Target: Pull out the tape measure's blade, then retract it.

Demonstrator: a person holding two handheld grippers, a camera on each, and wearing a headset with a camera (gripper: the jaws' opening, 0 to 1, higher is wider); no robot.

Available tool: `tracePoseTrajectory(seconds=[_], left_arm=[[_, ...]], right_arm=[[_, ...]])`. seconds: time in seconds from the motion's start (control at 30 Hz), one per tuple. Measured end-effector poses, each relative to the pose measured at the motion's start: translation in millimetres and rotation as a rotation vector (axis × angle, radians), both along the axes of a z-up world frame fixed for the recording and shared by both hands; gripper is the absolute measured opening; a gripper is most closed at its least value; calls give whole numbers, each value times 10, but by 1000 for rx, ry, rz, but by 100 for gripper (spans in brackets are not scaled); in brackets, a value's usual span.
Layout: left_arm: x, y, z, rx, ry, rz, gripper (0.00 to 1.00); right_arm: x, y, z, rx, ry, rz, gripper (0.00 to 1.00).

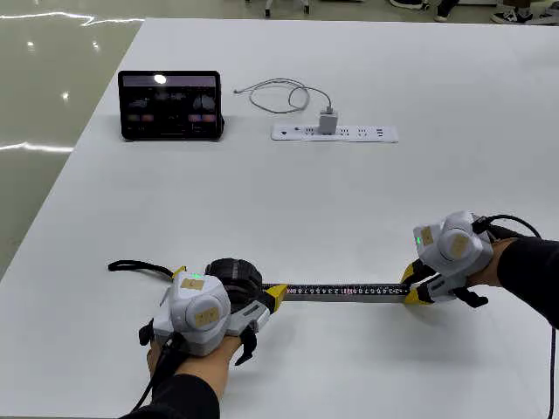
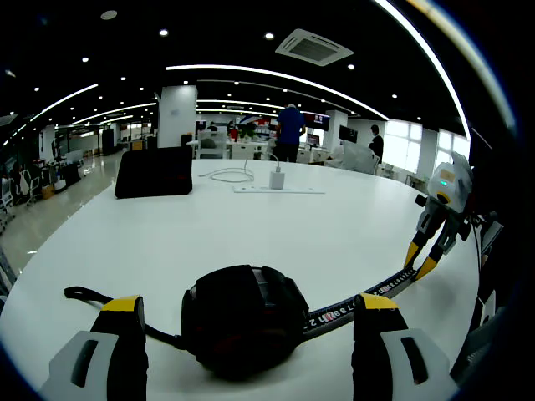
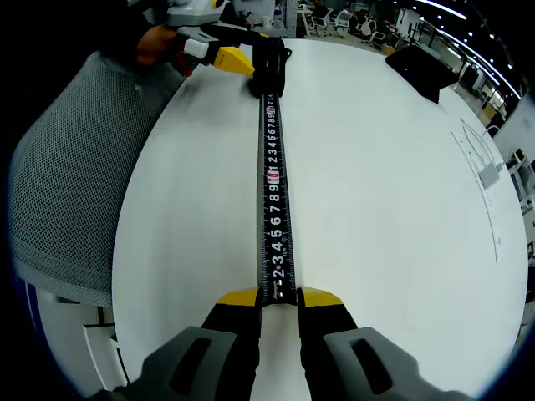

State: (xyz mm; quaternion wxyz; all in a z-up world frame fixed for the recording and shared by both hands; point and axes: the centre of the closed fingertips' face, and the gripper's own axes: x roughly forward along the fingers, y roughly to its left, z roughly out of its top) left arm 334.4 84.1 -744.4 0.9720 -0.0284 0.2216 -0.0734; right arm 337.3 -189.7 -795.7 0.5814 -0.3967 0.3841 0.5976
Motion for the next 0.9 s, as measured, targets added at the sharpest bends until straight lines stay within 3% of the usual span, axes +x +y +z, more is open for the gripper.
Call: tracePoseTrajectory(seconds=[0.37,0.5,0.57,0.7,0.9], left_arm=[[29,69,-1,-4,2,29,96],[60,94,-55,-27,26,52,91],[71,62,-87,-16,39,43,86],[110,51,-70,-58,41,66,81],[97,-10,-124,-22,64,42,71]], right_arm=[[-89,10,-2,-30,-4,-37,12],[-92,15,-2,-40,-4,-56,12],[-88,18,-4,-45,0,-68,12],[-88,30,-7,-68,0,-100,11],[-79,14,-17,-74,7,-102,11]])
